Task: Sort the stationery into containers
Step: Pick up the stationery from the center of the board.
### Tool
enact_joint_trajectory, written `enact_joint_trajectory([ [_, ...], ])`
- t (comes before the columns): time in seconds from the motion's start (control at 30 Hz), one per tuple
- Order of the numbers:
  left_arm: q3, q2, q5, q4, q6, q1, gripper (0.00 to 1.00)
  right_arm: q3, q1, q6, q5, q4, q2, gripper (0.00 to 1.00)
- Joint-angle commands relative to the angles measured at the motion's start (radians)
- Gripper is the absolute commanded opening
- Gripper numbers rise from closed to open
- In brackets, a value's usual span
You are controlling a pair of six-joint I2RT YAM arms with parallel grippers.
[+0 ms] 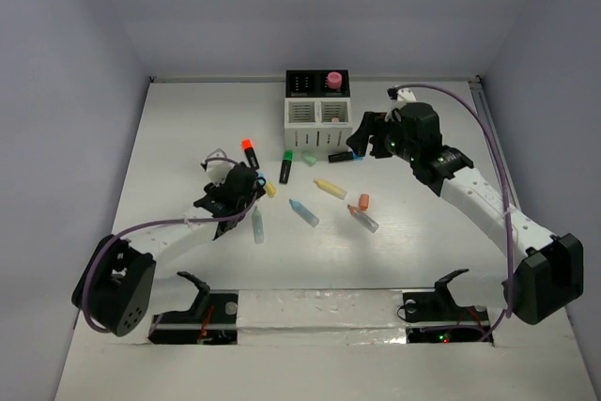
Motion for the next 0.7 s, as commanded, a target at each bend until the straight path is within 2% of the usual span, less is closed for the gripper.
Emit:
enact_joint_trajectory([
  [0.0,0.069,0.044,-0.022,0.023,0.037,0.007,0.65,-0.011,0.011,0.001,-0.026,0.054,-0.045,0.76],
  [0.23,0.141,0.137,0.028,-0.014,0.135,0.007,0.66,-0.017,0.011,0.002,-0.036,0.070,-0.049,0.76],
  [0.37,0.151,0.135,0.044,-0.049,0.201,0.007,0.73,-0.022,0.011,0.004,-0.027,0.077,-0.049,0.76],
  [0.67,0.195,0.196,0.080,-0.125,0.300,0.007,0.72,-0.029,0.011,0.007,-0.026,0.092,-0.046,0.76],
])
